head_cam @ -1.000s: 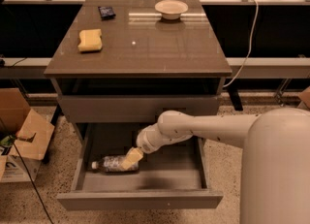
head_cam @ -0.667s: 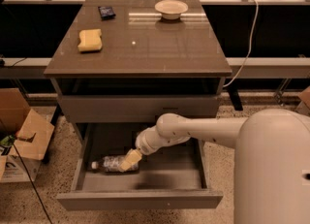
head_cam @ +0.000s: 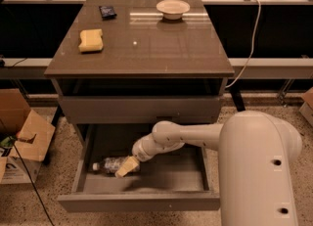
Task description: Pick blue plastic bottle from middle drawer and place on counter
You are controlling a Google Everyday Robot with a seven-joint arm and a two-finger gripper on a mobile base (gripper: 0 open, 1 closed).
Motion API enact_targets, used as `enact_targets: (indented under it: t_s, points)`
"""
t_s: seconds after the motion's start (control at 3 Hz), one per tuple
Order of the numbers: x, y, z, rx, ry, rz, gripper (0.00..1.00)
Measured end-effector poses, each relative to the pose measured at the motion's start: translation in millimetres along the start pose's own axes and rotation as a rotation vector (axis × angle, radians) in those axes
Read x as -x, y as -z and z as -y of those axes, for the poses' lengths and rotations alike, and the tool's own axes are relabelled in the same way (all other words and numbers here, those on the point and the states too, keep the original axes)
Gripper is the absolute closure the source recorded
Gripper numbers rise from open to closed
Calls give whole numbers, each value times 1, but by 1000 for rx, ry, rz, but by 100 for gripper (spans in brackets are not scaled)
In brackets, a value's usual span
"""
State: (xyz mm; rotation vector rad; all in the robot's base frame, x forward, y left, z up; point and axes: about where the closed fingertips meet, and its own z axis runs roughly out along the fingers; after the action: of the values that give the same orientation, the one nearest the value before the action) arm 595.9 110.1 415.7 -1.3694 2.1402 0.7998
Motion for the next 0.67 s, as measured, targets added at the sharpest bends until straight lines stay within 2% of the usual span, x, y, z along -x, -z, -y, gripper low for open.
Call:
enact_targets:
  t_s: [0.33, 0.67]
  points:
    - [-10, -23, -3, 29, -20, -30, 0]
    - [-16, -35, -8, 46, -37, -56, 18]
